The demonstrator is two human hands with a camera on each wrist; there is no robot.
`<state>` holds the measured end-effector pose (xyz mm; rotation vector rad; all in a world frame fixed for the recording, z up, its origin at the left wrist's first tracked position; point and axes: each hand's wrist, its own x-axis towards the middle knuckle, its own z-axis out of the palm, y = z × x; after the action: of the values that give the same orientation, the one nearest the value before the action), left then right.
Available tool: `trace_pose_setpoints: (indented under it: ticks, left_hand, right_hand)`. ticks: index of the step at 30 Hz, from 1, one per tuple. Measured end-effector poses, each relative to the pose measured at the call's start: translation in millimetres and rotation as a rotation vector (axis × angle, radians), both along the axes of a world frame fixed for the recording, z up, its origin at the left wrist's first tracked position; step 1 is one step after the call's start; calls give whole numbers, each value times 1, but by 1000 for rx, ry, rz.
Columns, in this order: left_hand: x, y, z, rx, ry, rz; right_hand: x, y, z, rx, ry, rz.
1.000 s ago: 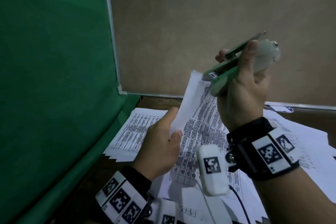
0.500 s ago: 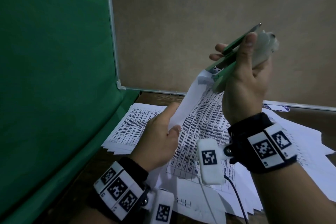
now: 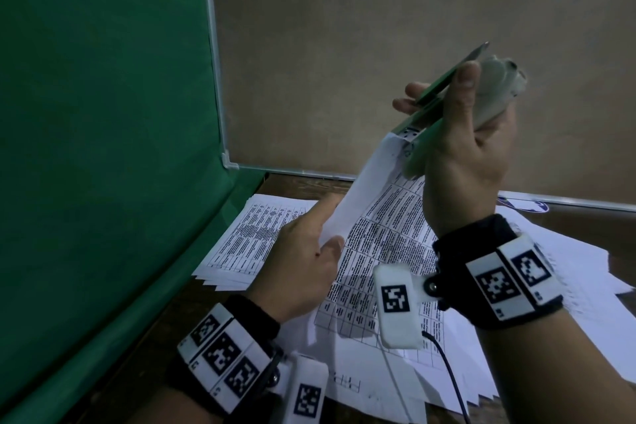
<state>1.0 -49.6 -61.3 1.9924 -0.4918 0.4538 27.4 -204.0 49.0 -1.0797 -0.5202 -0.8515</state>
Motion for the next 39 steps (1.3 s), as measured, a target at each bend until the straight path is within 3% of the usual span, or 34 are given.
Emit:
trace_pose_setpoints:
  ticks: [14, 24, 27, 30, 33, 36, 39]
  left_hand:
    - [-1, 1, 1, 90, -175, -112]
    - [3, 2, -4, 115, -87, -116]
    - [1, 4, -4, 126, 66, -147]
    - [0, 11, -5, 270, 317, -125]
    - [4, 15, -6, 328, 399, -87]
    - [12, 20, -9, 104, 399, 29]
    - [23, 34, -14, -164, 373, 168]
  right_hand:
    - [-6, 0, 3, -96, -76, -100]
    - [-8, 0, 1, -76, -38, -221]
    - [-4, -5, 4, -83, -81, -178]
    - [-5, -12, 9, -45, -139, -185]
    - [-2, -20, 13, 50, -133, -214]
    - [2, -30, 15, 113, -78, -183]
    - [6, -45, 6, 32, 31, -73]
